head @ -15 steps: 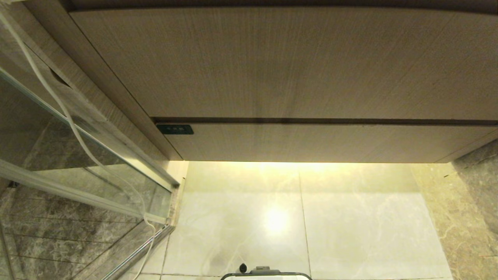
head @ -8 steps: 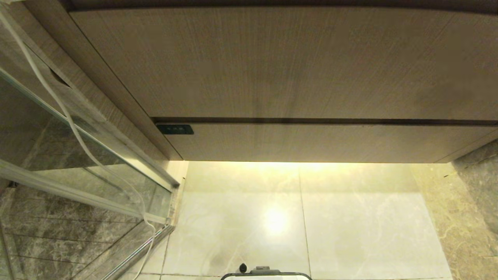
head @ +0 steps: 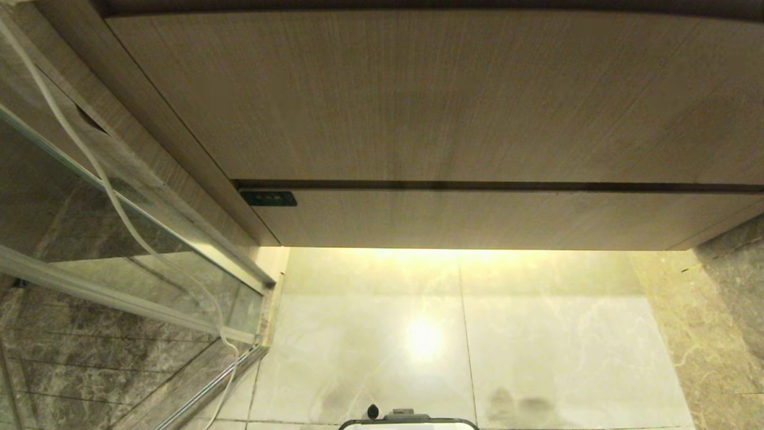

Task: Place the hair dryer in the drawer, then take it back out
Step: Pull open the drawer

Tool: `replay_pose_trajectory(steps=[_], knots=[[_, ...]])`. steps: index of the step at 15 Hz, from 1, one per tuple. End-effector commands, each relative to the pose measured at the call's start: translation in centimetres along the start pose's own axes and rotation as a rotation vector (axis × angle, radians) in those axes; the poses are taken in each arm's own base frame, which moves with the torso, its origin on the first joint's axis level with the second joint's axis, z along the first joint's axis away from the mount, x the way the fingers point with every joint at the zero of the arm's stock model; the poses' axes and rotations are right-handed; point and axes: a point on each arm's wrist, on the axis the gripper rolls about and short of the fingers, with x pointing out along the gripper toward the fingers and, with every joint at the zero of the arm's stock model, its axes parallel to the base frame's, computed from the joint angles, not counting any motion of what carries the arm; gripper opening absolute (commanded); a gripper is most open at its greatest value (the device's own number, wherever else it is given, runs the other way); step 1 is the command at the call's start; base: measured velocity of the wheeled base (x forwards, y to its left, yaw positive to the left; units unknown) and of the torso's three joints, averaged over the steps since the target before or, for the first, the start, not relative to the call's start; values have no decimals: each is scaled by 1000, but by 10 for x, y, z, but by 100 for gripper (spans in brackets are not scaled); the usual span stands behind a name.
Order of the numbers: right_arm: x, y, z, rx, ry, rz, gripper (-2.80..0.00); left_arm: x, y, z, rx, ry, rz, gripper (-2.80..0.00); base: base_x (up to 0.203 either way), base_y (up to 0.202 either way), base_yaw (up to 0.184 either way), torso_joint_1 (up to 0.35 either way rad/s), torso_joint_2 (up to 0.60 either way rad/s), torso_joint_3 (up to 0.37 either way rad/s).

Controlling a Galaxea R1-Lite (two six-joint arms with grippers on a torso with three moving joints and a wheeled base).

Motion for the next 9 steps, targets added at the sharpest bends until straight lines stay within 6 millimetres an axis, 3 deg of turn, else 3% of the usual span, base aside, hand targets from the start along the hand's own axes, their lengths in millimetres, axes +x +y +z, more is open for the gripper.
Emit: replay_pose_trajectory(steps=[1,4,5,7,9], knots=[[53,-16,10,6,140,105,-280,0,0,0,0,-1,0,-280,0,0,0,0,0,0],[111,-25,25,-30,169,154,-280,0,0,0,0,1,0,-280,0,0,0,0,0,0],[137,-29,31,-47,165,157,0,0,0,0,0,-1,0,-280,0,0,0,0,0,0],[184,-29,41,-96,136,167,0,0,0,0,0,0,0,-280,0,0,0,0,0,0],[215,-28,48,-207,43,131,0,0,0,0,0,1,0,-280,0,0,0,0,0,0]])
